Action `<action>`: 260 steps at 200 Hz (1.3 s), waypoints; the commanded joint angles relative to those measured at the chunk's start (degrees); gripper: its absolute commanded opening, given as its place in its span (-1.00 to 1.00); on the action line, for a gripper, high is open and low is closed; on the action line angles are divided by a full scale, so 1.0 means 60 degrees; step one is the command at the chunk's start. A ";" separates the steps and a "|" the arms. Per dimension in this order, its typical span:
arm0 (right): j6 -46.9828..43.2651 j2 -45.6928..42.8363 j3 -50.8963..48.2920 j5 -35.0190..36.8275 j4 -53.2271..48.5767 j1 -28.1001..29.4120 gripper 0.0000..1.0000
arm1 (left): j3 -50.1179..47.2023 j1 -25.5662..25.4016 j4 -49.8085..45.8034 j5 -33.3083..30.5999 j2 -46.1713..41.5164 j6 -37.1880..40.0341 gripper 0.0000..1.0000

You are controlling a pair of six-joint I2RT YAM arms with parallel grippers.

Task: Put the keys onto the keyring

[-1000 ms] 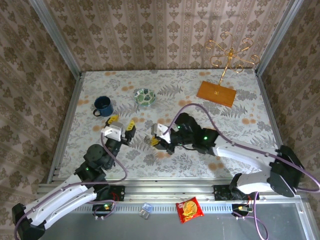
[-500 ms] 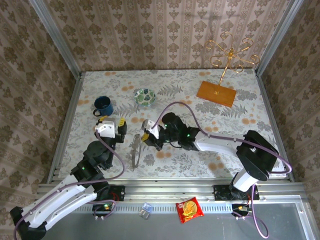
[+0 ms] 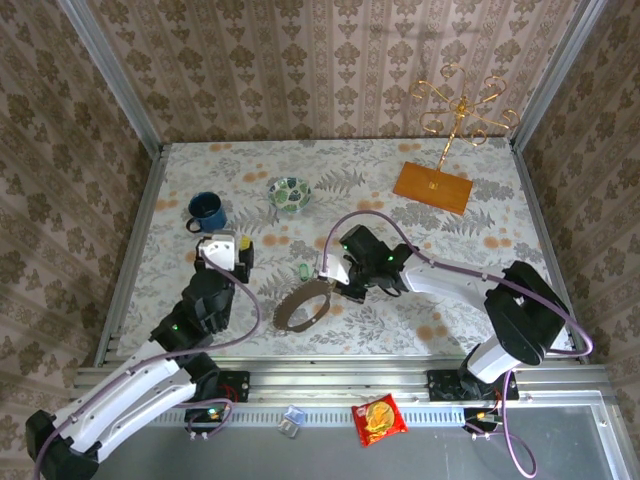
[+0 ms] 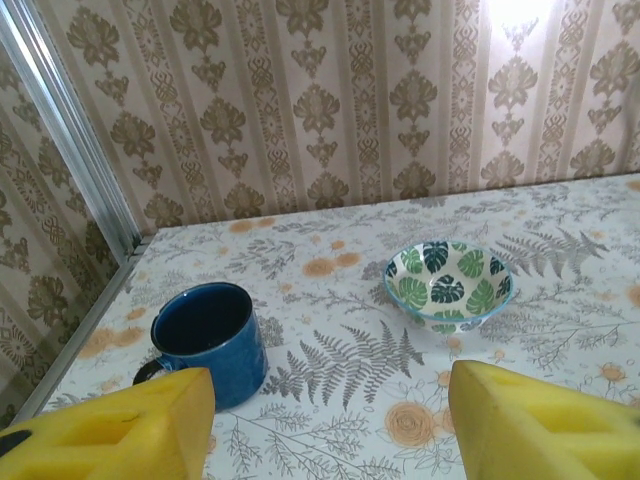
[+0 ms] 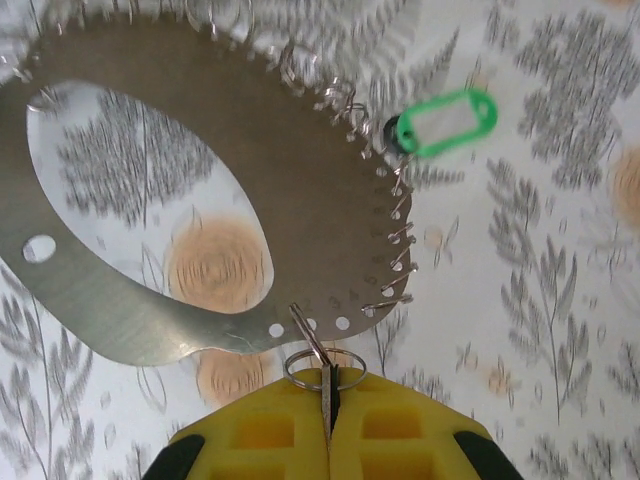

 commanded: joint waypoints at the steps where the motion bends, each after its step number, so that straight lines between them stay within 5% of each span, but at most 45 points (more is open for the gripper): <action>1: -0.0787 -0.0271 -0.0306 0.1124 -0.1383 0.0001 -0.97 | 0.0282 0.0304 -0.0145 0.0342 0.0168 -0.0344 0.28; 41: -0.1104 0.0033 -0.0453 0.1910 -0.2183 -0.0006 -0.94 | 0.0304 0.1012 -0.0088 0.0985 0.0566 -0.0588 0.29; 76: -0.1301 -0.0022 -0.0509 0.2248 -0.2890 -0.0064 -0.69 | 0.0507 0.1699 -0.0005 0.1641 0.1075 -0.0480 0.36; 116: -0.0860 -0.1351 -0.0719 0.1216 -0.2471 -0.0874 -0.36 | 0.0619 0.2720 0.0229 0.2921 0.1802 0.0101 0.76; 130: -0.0197 -0.2117 -0.0844 0.0937 -0.1535 -0.1305 -0.22 | 0.0633 0.3040 0.0299 0.3249 0.2045 0.0262 0.90; 145: 0.1354 -0.2730 -0.1102 0.1424 -0.0115 -0.2028 0.20 | 0.0633 0.3784 0.0321 0.3827 0.2321 0.0332 1.00; 163: 0.3091 -0.3151 -0.1269 0.1715 0.0878 -0.3224 0.34 | 0.0613 0.4470 0.0266 0.4654 0.2635 0.0375 1.00; 202: 0.4993 -0.3830 -0.3033 0.3237 0.3754 -0.5004 0.43 | 0.0472 0.5783 0.0674 0.5701 0.3413 0.0370 1.00; 229: 0.4898 -0.3493 -0.4223 0.4305 0.6097 -0.5629 0.43 | 0.0056 0.6245 0.1902 0.5763 0.4184 0.0478 1.00; 260: 0.4526 -0.2490 -0.5124 0.4115 0.9057 -0.5916 0.41 | -0.0462 0.6424 0.3882 0.5611 0.5238 0.0858 1.00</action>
